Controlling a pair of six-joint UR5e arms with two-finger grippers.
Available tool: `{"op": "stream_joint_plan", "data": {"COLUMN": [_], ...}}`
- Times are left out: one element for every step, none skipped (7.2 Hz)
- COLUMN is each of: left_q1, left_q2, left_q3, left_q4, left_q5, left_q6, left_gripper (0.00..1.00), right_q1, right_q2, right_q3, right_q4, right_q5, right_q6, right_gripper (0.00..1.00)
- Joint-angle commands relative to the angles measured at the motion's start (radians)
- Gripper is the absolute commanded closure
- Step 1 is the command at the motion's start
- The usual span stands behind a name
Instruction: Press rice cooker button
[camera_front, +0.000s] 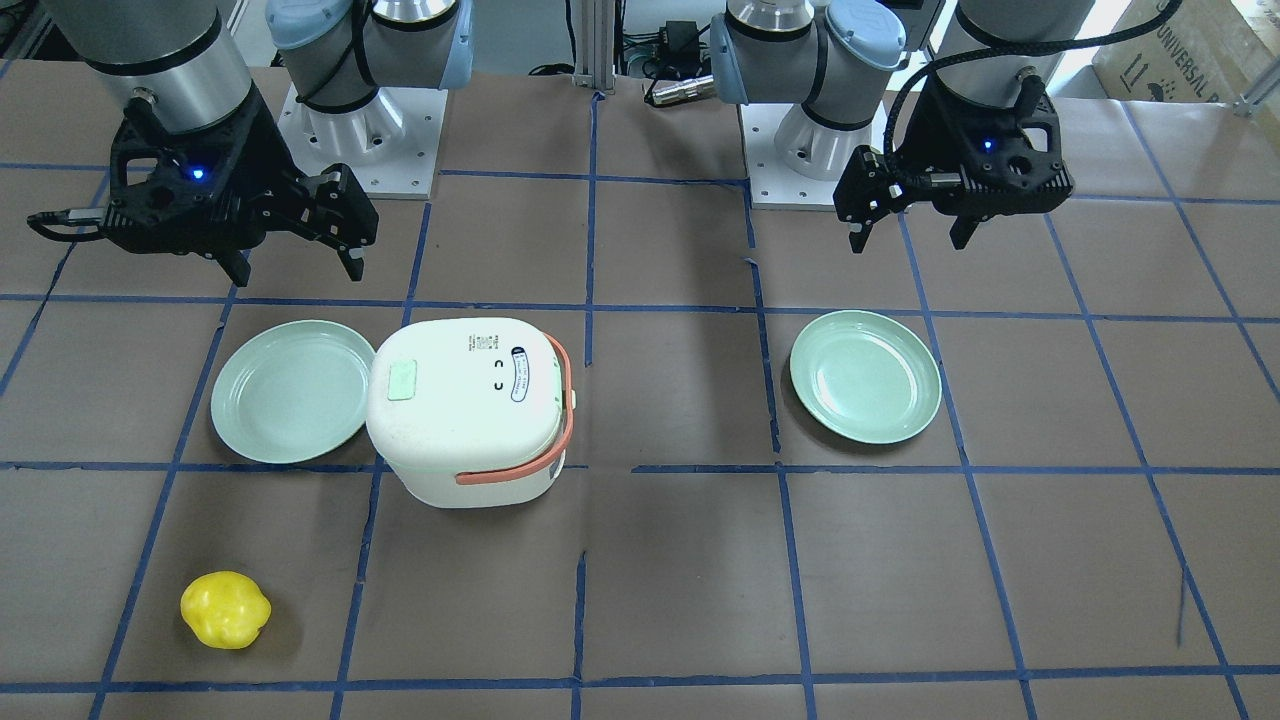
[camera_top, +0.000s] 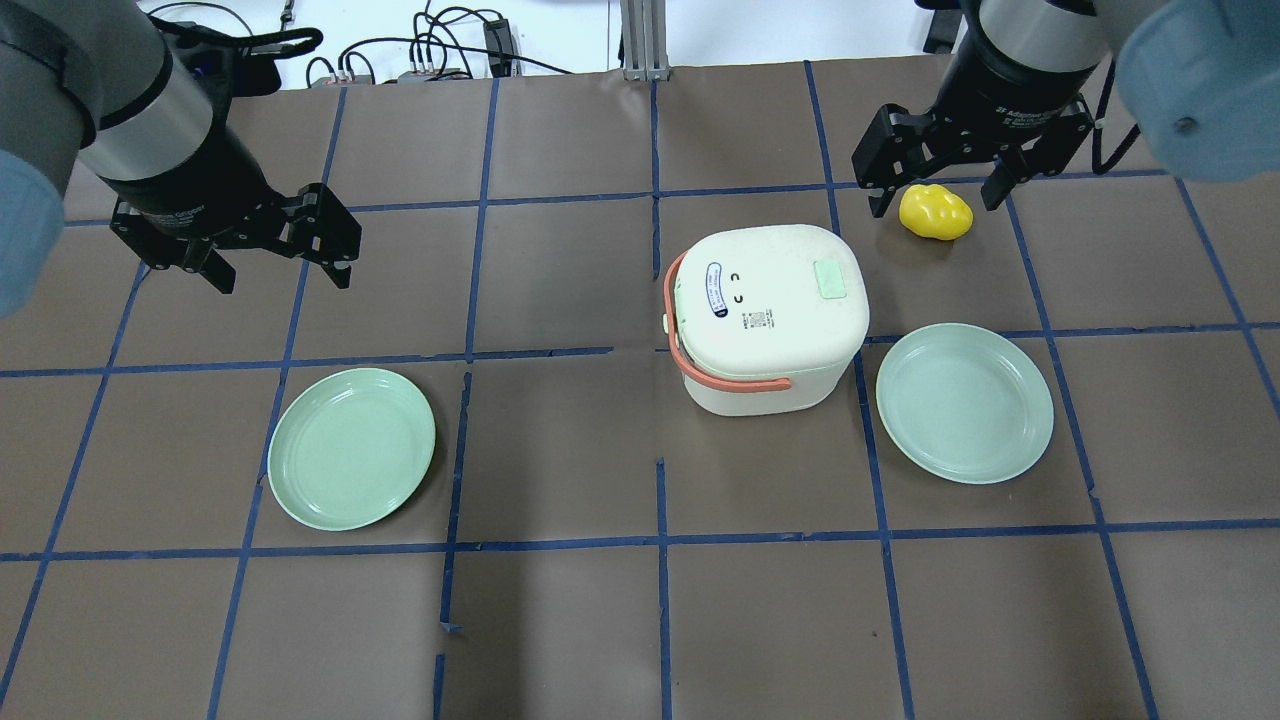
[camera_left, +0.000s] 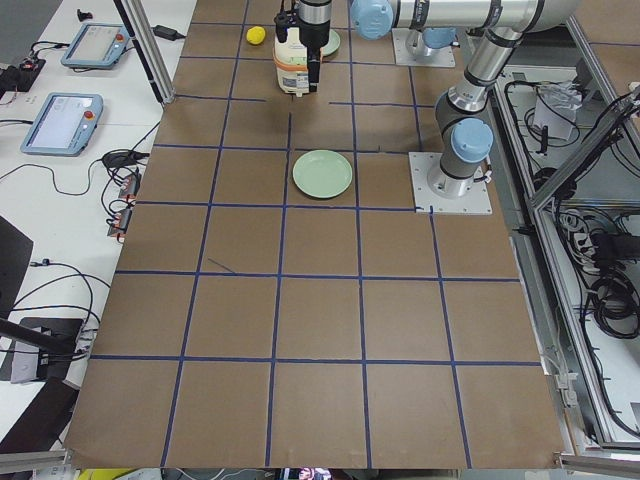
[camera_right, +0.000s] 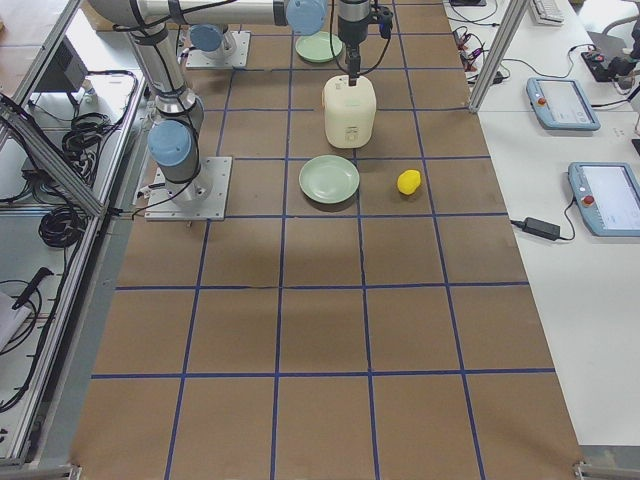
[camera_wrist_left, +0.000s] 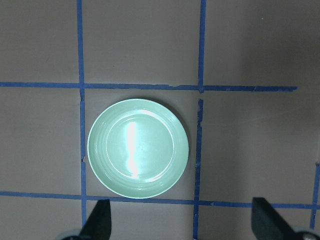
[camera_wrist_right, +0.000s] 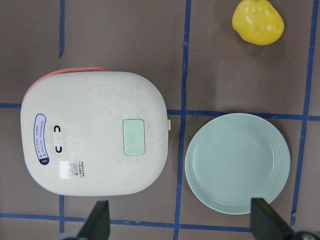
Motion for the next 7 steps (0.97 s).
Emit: {"op": "stream_joint_plan", "data": {"left_q1": [0.000, 0.000, 0.000, 0.000, 0.000, 0.000, 0.000], "left_q2": [0.000, 0.000, 0.000, 0.000, 0.000, 0.000, 0.000], "left_q3": [0.000, 0.000, 0.000, 0.000, 0.000, 0.000, 0.000], "left_q4": [0.001, 0.000, 0.001, 0.001, 0.001, 0.001, 0.001], "left_q5": [0.000, 0.000, 0.000, 0.000, 0.000, 0.000, 0.000], "left_q6": [0.000, 0.000, 0.000, 0.000, 0.000, 0.000, 0.000], "left_gripper": [0.00, 0.00, 0.00, 0.00, 0.00, 0.00, 0.00], "right_q1": [0.000, 0.000, 0.000, 0.000, 0.000, 0.000, 0.000], "right_q2": [0.000, 0.000, 0.000, 0.000, 0.000, 0.000, 0.000], "right_q3": [0.001, 0.001, 0.001, 0.001, 0.000, 0.000, 0.000], "right_q4": [0.001, -0.001, -0.001, -0.001, -0.007, -0.008, -0.004], "right_q5": [0.000, 0.000, -0.001, 0.000, 0.002, -0.004, -0.019], "right_q6": [0.011, 0.009, 0.006, 0.006, 0.008, 0.011, 0.006], "right_gripper": [0.00, 0.00, 0.01, 0.01, 0.02, 0.19, 0.54]}}
